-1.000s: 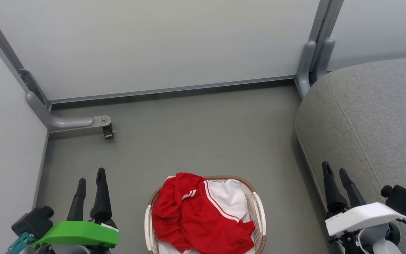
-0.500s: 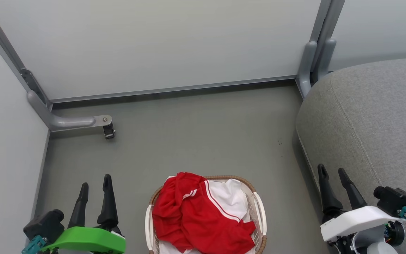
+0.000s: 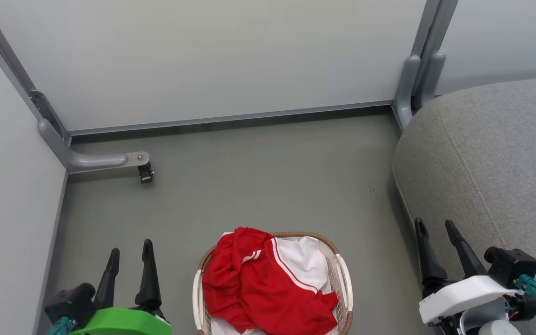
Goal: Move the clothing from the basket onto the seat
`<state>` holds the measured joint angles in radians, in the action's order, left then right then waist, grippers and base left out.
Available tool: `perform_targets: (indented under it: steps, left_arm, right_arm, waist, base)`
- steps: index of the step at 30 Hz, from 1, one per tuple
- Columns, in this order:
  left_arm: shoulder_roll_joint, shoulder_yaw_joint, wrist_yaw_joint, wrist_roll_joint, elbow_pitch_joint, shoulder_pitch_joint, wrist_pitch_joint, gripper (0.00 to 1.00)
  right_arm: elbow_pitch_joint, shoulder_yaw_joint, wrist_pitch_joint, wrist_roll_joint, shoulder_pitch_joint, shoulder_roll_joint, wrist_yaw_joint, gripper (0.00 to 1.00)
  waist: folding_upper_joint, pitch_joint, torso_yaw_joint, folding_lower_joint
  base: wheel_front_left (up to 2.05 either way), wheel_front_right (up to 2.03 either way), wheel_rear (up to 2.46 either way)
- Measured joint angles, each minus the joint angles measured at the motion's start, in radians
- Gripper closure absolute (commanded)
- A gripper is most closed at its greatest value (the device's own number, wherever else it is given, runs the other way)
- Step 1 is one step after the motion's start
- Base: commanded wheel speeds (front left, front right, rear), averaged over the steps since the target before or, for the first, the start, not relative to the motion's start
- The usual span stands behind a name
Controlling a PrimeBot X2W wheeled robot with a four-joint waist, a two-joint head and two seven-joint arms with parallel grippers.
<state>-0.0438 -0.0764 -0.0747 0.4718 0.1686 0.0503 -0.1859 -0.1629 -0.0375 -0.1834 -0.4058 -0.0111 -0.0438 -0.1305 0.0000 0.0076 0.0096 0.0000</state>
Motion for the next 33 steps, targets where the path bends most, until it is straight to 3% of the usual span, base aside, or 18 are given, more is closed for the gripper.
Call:
perform_targets:
  steps: [33]
  left_arm:
    - [-0.002, -0.029, 0.008, -0.195, 0.061, 0.005, -0.063, 0.00]
  right_arm:
    - [-0.012, -0.028, -0.066, 0.258, 0.007, -0.003, 0.000, 0.00]
  waist:
    - [0.0000, 0.006, 0.004, 0.0000]
  base:
    - [0.00, 0.00, 0.00]
